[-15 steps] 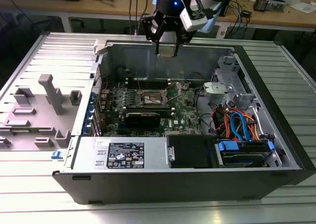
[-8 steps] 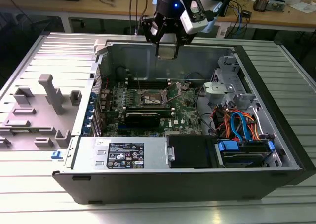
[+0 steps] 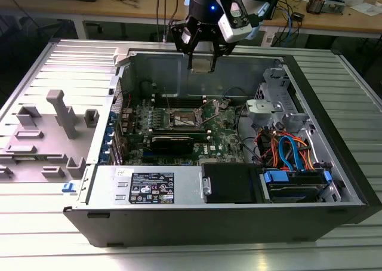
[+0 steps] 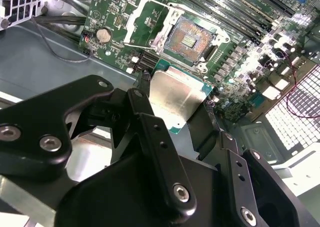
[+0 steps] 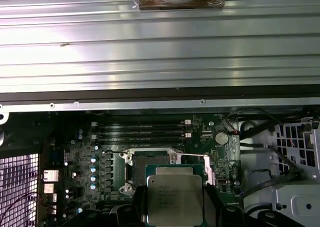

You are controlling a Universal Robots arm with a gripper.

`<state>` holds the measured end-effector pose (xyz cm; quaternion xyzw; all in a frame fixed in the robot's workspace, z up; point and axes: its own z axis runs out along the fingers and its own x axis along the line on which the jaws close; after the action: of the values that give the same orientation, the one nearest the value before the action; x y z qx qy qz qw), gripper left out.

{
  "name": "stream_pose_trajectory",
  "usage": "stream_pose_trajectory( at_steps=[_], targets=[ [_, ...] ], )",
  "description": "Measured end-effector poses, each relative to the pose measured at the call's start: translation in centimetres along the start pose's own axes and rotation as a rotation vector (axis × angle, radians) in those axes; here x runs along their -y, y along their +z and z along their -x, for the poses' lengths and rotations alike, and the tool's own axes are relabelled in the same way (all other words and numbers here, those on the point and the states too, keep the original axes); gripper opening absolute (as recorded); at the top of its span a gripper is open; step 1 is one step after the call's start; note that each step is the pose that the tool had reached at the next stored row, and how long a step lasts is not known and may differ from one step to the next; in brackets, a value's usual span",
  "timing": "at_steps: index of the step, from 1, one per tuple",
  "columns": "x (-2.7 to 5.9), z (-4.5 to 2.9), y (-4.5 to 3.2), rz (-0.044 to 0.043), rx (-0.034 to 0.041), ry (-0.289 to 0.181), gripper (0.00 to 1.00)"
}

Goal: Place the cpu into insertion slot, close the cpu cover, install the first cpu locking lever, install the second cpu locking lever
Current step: 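Place the cpu into insertion slot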

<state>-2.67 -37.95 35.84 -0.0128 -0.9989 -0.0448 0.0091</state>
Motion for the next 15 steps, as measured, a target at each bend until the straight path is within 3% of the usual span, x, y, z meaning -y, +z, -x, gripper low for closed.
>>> stream_pose_trajectory(
  at_steps=[15],
  targets=[
    [0.69, 0.02, 0.01, 0.0, 0.0, 0.0, 0.55]
  ],
)
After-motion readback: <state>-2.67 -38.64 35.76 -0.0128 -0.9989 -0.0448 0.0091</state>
